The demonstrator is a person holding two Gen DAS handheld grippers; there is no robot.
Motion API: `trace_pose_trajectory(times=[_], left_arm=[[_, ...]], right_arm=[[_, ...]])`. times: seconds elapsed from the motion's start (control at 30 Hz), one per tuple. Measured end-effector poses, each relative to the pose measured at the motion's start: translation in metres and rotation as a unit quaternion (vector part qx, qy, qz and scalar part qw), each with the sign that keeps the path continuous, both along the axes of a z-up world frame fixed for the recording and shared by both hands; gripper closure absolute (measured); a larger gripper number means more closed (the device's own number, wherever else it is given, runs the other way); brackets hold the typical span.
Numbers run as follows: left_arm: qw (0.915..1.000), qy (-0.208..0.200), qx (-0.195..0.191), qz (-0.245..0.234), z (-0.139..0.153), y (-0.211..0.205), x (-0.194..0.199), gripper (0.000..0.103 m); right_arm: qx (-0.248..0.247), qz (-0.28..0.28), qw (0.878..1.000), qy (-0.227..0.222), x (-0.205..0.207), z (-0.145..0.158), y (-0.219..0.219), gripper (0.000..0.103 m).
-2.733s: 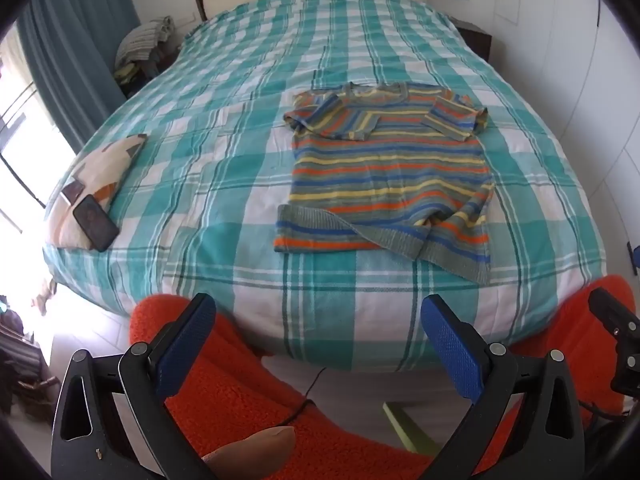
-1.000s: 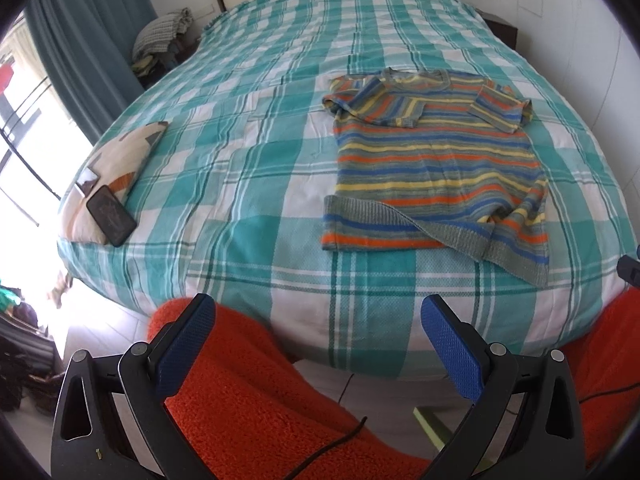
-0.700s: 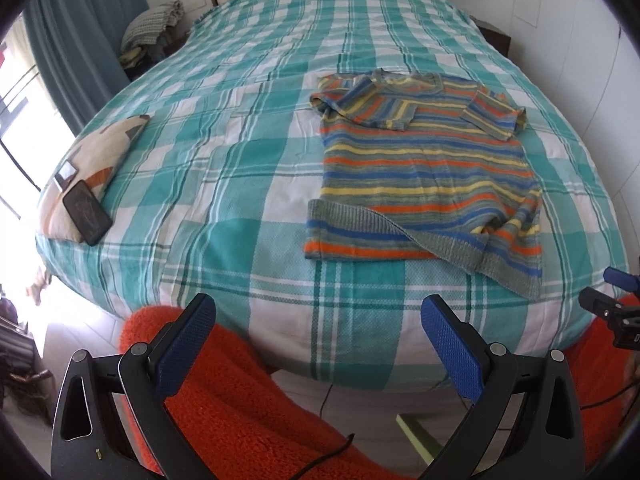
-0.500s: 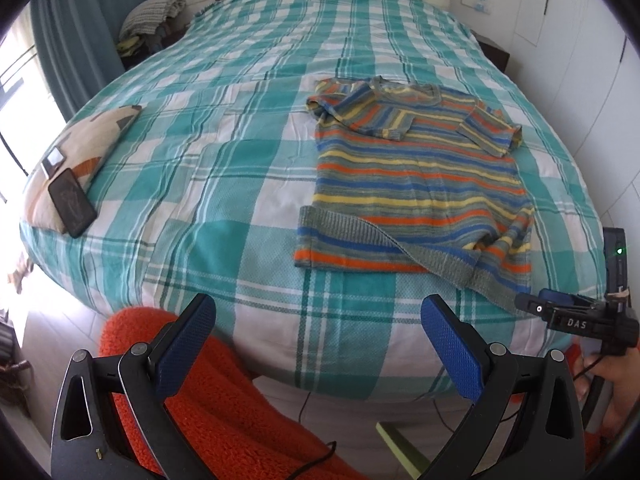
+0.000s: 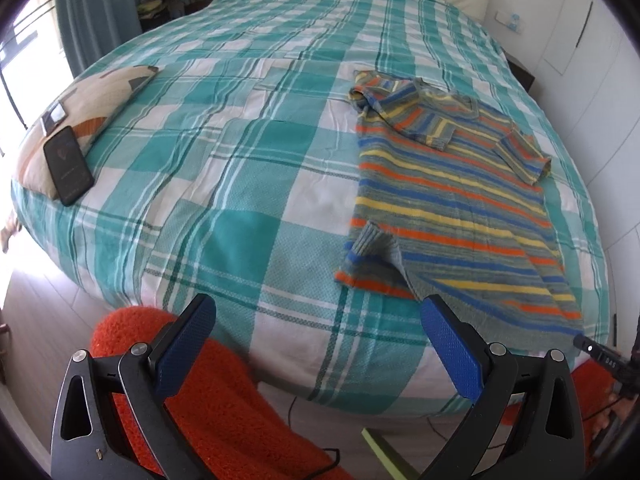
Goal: Fold small clothes
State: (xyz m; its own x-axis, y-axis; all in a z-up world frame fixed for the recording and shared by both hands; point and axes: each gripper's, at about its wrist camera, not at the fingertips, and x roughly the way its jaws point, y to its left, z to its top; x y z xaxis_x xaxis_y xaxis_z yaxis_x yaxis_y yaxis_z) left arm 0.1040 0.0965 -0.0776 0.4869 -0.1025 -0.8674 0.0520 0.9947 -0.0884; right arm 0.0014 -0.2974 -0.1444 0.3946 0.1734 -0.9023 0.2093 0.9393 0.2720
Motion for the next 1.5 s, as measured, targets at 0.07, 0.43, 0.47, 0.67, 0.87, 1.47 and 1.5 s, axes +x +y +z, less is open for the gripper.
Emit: trace_pose_trajectory(times=[0.07, 0.43, 0.47, 0.67, 0.87, 1.47, 1.5], left_arm=[[0.9999, 0.008, -0.008, -0.005, -0.01, -0.006, 0.027, 0.001], [0.9932, 0.109, 0.04, 0.0, -0.092, -0.014, 0.036, 0.001], [0.9921, 0.123, 0.021, 0.011, -0.1, -0.007, 0.03, 0.001], [0.9863, 0.157, -0.029, 0.039, -0.12, 0.015, 0.019, 0.022], [0.9879, 0.146, -0.051, -0.012, -0.117, -0.002, 0.014, 0.077], [0.988, 0.138, 0.027, -0.064, -0.067, 0.009, -0.004, 0.103], [0.9876, 0.141, 0.03, -0.062, -0.068, 0.01, -0.004, 0.103]], right_arm=[[0.007, -0.017, 1.0, -0.008, 0.002, -0.008, -0.004, 0.099], [0.0, -0.013, 1.0, -0.02, -0.002, -0.017, 0.005, 0.098], [0.009, -0.019, 1.0, -0.019, -0.002, -0.018, 0.002, 0.098], [0.04, -0.03, 0.999, -0.015, 0.002, -0.022, -0.005, 0.098], [0.062, -0.024, 0.997, -0.024, 0.001, -0.019, -0.002, 0.061], [0.02, 0.044, 0.997, 0.062, -0.008, 0.002, 0.006, 0.1], [0.019, 0.041, 0.997, 0.066, -0.009, 0.001, 0.005, 0.1]])
